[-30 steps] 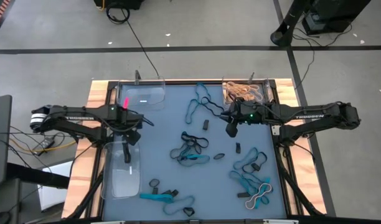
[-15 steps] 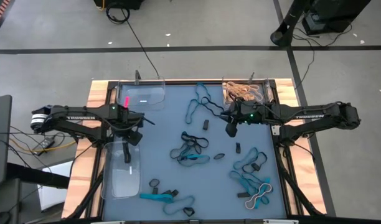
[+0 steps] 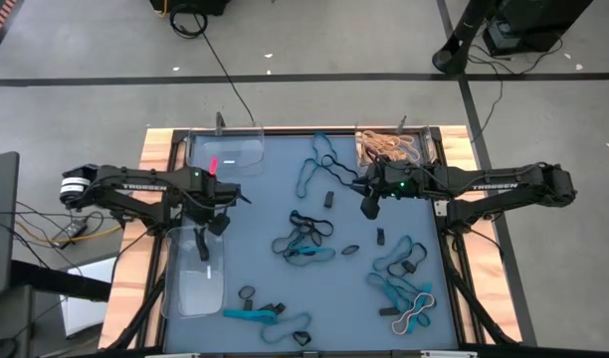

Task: Sort rubber bands into baskets
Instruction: Put the big black rubber band into the bottom left transparent bin

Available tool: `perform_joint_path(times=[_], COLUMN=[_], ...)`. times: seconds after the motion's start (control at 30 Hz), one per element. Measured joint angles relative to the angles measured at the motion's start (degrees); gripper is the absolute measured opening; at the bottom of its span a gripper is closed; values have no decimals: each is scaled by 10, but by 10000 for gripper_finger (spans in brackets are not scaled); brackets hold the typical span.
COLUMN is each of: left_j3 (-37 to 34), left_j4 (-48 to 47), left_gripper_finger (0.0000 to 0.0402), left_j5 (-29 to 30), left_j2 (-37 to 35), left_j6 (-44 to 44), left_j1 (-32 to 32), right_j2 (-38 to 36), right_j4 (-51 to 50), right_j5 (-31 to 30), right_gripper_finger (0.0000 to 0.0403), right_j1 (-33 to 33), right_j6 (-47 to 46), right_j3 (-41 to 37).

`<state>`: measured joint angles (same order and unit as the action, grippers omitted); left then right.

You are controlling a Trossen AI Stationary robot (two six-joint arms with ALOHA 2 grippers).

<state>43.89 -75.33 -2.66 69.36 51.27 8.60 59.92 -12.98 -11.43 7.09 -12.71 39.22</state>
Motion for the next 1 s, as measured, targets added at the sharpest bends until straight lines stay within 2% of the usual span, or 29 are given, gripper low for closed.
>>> perform_joint_path(times=[0.1, 0.2, 0.4, 0.6, 0.8, 1.0], left_j3=[21, 64, 190, 318, 398, 395], left_j4=[-25, -74, -150, -148, -147, -148], left_gripper_finger=[10, 6, 4, 4, 4, 4], left_j5=[10, 46, 111, 138, 128, 97], left_j2=[0, 0, 0, -7, -7, -6], left_j6=[0, 0, 7, 1, 2, 3], left_j1=[0, -1, -8, -35, -93, -167], right_j2=[0, 0, 0, 0, 0, 0], right_j4=[0, 0, 0, 0, 1, -5], right_j5=[3, 3, 3, 3, 3, 4], right_gripper_finger=[101, 101, 101, 99, 98, 96], right_j1=[0, 0, 0, 0, 0, 0], right_j6=[4, 4, 3, 3, 3, -2], right_j3=[0, 0, 0, 0, 0, 0])
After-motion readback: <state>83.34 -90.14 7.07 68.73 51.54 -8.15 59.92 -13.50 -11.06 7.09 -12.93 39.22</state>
